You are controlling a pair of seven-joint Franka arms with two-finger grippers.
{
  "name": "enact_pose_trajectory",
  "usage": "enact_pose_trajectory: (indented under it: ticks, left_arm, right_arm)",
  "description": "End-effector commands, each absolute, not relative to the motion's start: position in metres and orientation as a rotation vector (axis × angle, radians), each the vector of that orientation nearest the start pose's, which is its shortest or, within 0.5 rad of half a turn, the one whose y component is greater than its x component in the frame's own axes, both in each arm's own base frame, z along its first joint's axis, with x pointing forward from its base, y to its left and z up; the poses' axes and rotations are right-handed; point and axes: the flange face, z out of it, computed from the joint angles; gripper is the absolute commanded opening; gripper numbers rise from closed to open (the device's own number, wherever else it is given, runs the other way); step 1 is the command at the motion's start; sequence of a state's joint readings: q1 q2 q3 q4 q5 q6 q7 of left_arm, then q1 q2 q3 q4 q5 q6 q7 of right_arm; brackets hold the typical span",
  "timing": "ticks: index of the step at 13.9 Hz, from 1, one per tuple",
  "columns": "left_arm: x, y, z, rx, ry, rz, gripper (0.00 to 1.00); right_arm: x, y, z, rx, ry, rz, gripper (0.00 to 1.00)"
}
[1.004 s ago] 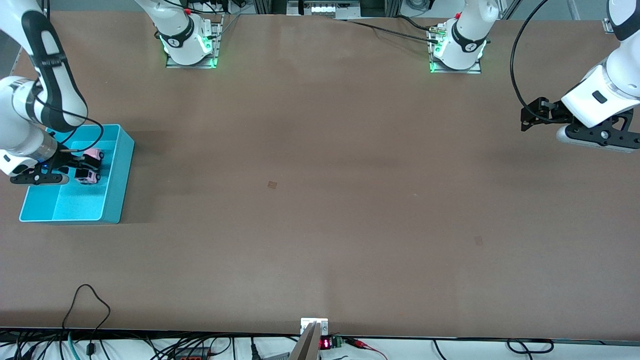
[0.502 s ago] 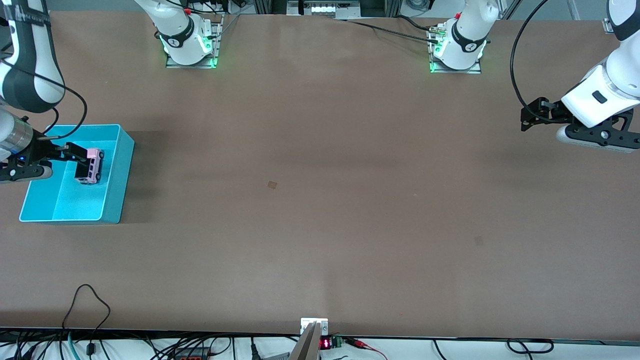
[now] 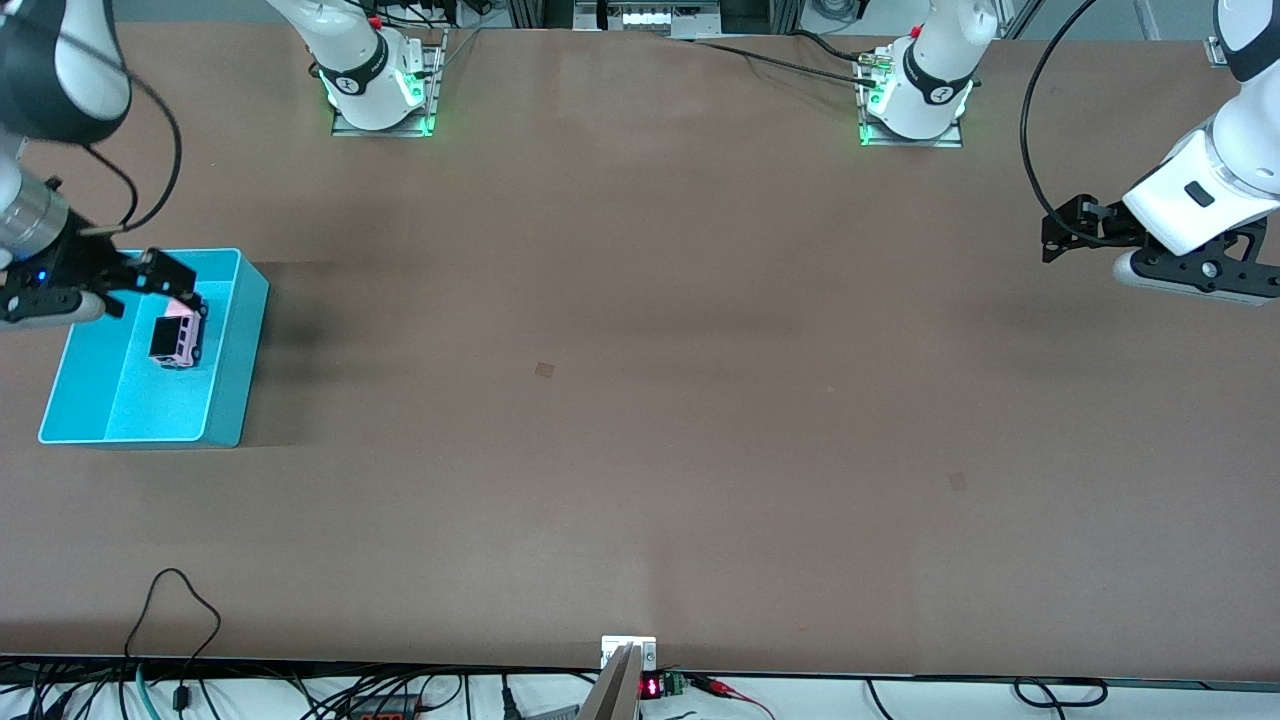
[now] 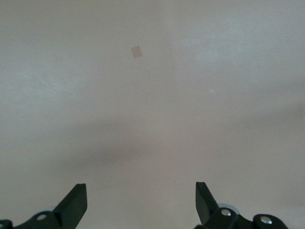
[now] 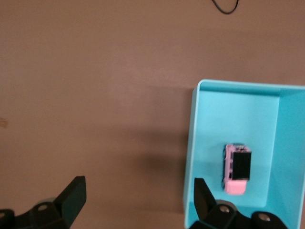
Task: Wind and store pink jeep toy
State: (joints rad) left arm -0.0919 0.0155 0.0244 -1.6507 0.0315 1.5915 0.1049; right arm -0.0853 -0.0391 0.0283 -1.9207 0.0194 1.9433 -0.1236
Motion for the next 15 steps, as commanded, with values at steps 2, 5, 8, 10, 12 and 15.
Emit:
enact_pose_trajectory:
  ticks: [2, 5, 8, 10, 12, 15]
  left_arm:
    - [0.555, -0.032, 0.587, -3.082, 0.299, 0.118, 1.0]
    - [0.555, -0.033, 0.587, -3.082, 0.302, 0.118, 1.0]
    - [0.555, -0.033, 0.587, -3.082, 0.302, 0.118, 1.0]
    - [0.555, -0.032, 0.587, -3.082, 0.299, 0.118, 1.0]
    - [0.555, -0.032, 0.587, -3.082, 0.299, 0.118, 1.0]
    - [0.555, -0.032, 0.587, -3.082, 0.299, 0.121, 1.0]
  right_arm:
    - [0.543, -0.002, 0.55, -3.116, -0.073, -0.092, 1.0]
    - [0.547, 0.004, 0.58, -3.116, -0.088, -0.13, 1.0]
    - [0.554, 0.002, 0.603, -3.119, -0.091, -0.176, 1.0]
    - [0.567, 0.002, 0.614, -3.126, -0.094, -0.157, 1.0]
    - [0.575, 0.006, 0.619, -3.125, -0.104, -0.128, 1.0]
    - [0.572, 0.005, 0.618, -3.137, 0.045, -0.113, 1.0]
